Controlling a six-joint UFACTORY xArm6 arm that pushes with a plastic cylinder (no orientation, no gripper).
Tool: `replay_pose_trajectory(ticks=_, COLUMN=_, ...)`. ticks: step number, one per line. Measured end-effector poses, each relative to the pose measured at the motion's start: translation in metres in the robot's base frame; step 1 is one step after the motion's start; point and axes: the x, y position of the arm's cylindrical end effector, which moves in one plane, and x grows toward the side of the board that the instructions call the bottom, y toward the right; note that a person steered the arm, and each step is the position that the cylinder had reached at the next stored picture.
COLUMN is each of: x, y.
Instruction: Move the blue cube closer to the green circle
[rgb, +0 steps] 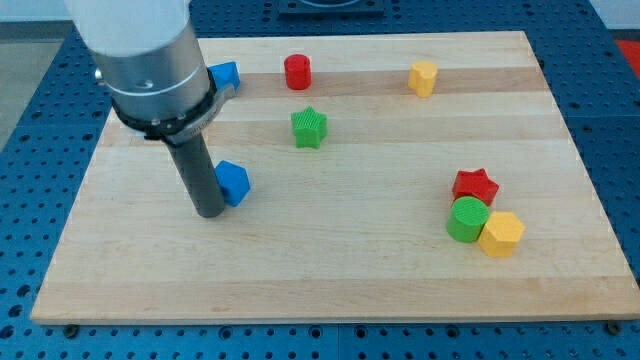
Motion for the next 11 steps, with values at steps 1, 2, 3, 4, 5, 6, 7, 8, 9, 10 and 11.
replay_pose_trajectory(ticks=1, x=-0.009, y=-0.047)
replay_pose_trajectory(ticks=2, x=-0.015, y=-0.060)
replay_pose_trajectory(ticks=3, x=-0.028, y=-0.025)
replay_pose_trajectory(ticks=4, x=-0.029, y=0.021)
replay_pose_trajectory(ticks=5, x=-0.012, y=0.072)
replay_pose_trajectory(ticks=6, x=0.013, y=0.115)
replay_pose_trajectory(ticks=7, x=0.037, y=0.162)
replay_pose_trajectory(ticks=8, x=0.041, y=0.203)
replay_pose_trajectory(ticks=9, x=0.040, y=0.218)
replay_pose_trajectory(ticks=10, x=0.037, y=0.203)
replay_pose_trajectory(ticks=11, x=0.000, y=0.175)
